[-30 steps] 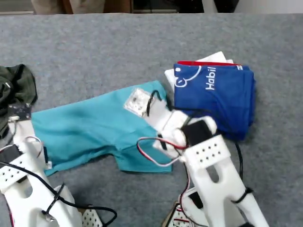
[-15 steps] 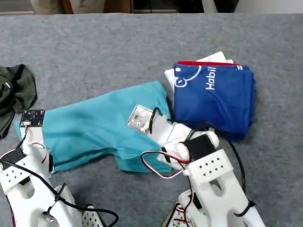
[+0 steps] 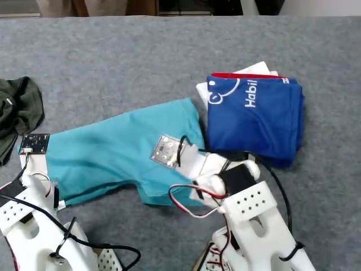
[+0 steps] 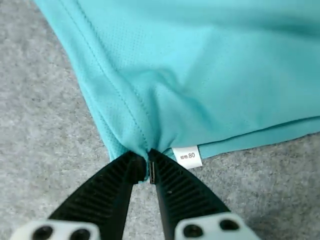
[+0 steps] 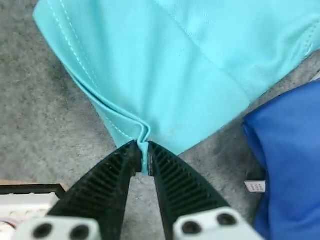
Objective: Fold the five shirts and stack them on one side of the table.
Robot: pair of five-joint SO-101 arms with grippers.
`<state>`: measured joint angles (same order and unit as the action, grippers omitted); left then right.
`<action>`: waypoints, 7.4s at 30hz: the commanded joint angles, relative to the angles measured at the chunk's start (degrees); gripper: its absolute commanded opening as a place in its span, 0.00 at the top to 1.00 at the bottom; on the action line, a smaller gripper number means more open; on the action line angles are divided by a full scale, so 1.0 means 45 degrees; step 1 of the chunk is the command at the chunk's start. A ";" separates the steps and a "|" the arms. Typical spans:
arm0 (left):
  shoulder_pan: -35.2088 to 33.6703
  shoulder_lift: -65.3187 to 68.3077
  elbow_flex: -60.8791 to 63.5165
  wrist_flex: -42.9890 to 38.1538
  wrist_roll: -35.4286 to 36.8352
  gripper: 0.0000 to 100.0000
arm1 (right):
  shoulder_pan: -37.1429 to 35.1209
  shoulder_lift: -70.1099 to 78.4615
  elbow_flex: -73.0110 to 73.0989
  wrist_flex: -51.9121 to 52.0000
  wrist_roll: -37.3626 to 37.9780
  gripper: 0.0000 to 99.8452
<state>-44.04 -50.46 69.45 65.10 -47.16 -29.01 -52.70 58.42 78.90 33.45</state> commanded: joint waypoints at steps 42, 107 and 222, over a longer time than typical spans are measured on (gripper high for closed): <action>0.2208 0.8195 -0.6994 -0.3282 0.5040 0.98 | 0.1065 1.2337 -1.1516 -0.3790 -0.2462 1.00; -0.2696 0.2374 -0.3360 0.3907 -0.1875 0.98 | 0.2784 1.8374 -1.5228 -0.1973 -0.2637 1.00; -0.1368 0.2530 0.0234 -0.2676 0.1993 0.98 | -0.0576 2.1480 -2.4742 0.5216 0.3106 0.75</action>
<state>-50.73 -39.21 70.42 53.76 -38.37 -31.56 50.24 -50.68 100.70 50.95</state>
